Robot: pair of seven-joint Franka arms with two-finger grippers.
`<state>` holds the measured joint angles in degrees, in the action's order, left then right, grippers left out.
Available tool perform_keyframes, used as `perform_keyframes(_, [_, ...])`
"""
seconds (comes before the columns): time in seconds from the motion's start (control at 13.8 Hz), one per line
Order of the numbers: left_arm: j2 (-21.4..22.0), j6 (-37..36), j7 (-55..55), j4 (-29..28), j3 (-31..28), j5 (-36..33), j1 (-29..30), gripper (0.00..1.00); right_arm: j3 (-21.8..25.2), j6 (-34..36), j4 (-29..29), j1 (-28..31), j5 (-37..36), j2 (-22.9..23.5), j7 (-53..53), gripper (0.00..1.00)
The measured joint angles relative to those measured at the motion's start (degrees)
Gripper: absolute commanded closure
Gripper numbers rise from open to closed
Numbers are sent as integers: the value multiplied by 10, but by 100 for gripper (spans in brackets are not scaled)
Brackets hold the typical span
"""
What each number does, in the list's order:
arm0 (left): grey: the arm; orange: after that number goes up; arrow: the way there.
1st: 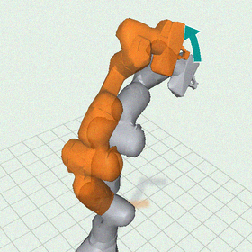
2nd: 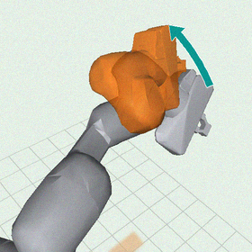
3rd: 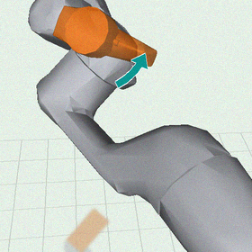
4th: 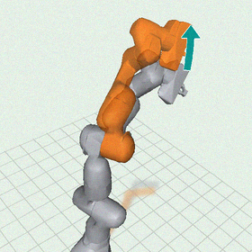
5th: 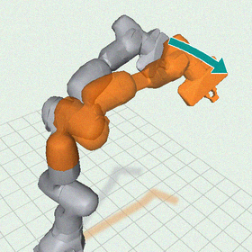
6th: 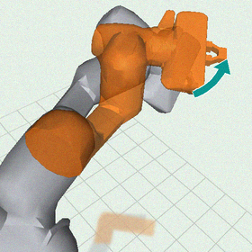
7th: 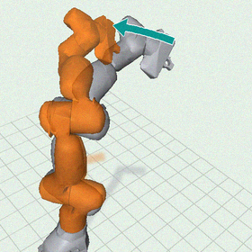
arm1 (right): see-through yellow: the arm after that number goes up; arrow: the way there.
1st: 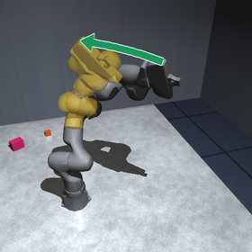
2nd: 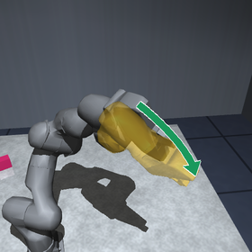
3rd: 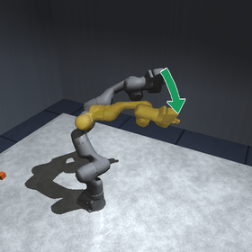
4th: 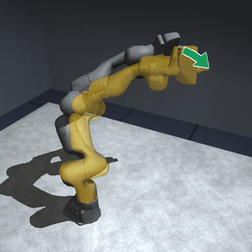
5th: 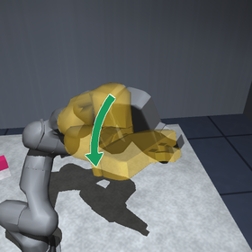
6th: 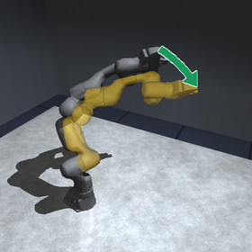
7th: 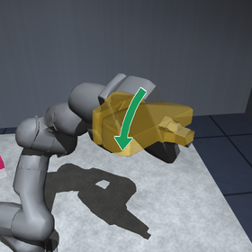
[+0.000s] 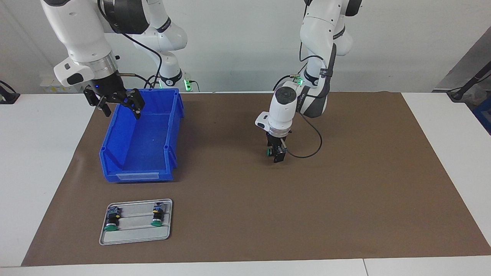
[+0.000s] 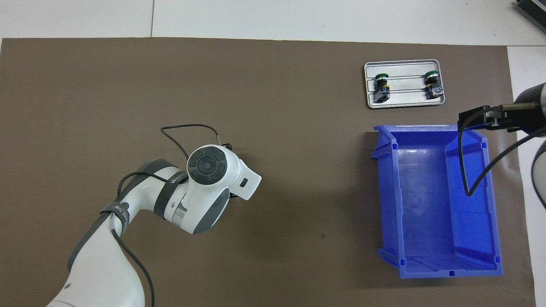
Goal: Place and press button with both arms
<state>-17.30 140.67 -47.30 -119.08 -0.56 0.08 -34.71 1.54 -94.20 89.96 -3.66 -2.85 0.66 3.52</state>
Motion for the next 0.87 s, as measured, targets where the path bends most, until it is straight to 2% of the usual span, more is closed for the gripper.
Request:
perform_keyframes(0.22, [0, 1, 0, 0, 0, 0, -2, 36, -4, 9, -2, -3, -11, 0, -3, 0])
perform_keyframes(0.29, [1, 1, 0, 0, 0, 0, -2, 40, -4, 9, -2, -2, -10, 0, -3, 0])
perform_keyframes(0.36, [1, 1, 0, 0, 0, 0, -2, 50, -3, 9, -2, -1, -10, 0, -3, 0])
perform_keyframes(0.51, [3, 1, 1, 0, 0, 0, -3, 56, -2, 11, -1, 2, -9, 0, 7, 0])
perform_keyframes(0.58, [3, 1, 1, 0, 0, 0, -3, 69, -1, 12, 0, 3, -9, 0, 13, 0])
perform_keyframes(0.65, [3, 1, 1, 0, 0, 0, -3, 76, -1, 13, 0, 3, -9, 0, 17, 0])
perform_keyframes(0.87, [2, 3, 1, 2, -4, 0, -3, 92, 0, 18, 4, 22, 2, -5, 20, 1])
